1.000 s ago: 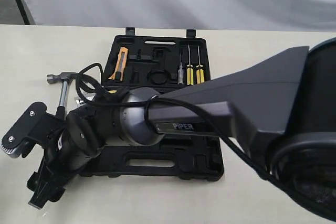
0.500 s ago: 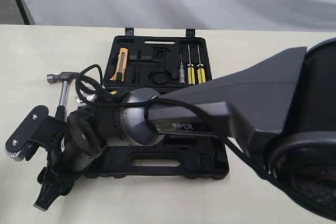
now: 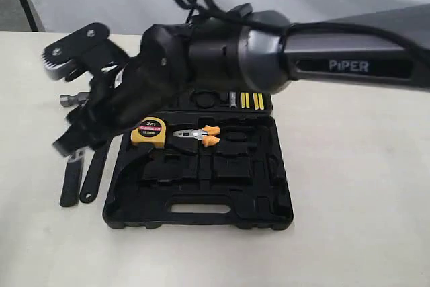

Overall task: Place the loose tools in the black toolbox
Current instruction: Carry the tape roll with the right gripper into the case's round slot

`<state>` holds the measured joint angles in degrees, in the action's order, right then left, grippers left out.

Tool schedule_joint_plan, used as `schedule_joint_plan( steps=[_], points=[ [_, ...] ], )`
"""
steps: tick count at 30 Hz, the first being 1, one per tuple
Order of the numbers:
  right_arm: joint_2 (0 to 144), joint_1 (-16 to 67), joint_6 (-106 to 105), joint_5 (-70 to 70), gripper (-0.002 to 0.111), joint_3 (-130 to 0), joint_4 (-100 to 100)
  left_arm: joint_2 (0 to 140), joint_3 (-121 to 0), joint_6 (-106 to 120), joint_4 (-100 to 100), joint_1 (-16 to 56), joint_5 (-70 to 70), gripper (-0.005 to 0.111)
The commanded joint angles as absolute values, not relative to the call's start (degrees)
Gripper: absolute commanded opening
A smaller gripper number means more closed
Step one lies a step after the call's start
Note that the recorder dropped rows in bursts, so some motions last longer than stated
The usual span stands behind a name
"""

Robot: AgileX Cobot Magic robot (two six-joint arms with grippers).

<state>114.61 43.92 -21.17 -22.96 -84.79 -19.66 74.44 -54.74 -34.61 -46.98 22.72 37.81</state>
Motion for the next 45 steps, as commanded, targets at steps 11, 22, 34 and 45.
schedule_joint_plan(
  steps=[11, 22, 34, 45],
  points=[
    [120.0, 24.8, -19.26, -15.11, 0.0, -84.68, -19.63, 73.98, -54.2, -35.2, -46.2, 22.53, 36.83, 0.001],
    [125.14, 24.54, -18.55, -11.9, 0.0, -84.68, -19.63, 73.98, -54.2, -35.2, -46.2, 22.53, 36.83, 0.001],
    [127.32, 23.01, -14.56, -10.19, 0.0, -84.68, -19.63, 73.98, -54.2, -35.2, -46.2, 22.53, 36.83, 0.001],
    [128.78, 23.01, -14.18, -8.81, 0.044, -84.68, -20.4, 73.98, -54.2, -35.2, -46.2, 22.53, 36.83, 0.001]
  ],
)
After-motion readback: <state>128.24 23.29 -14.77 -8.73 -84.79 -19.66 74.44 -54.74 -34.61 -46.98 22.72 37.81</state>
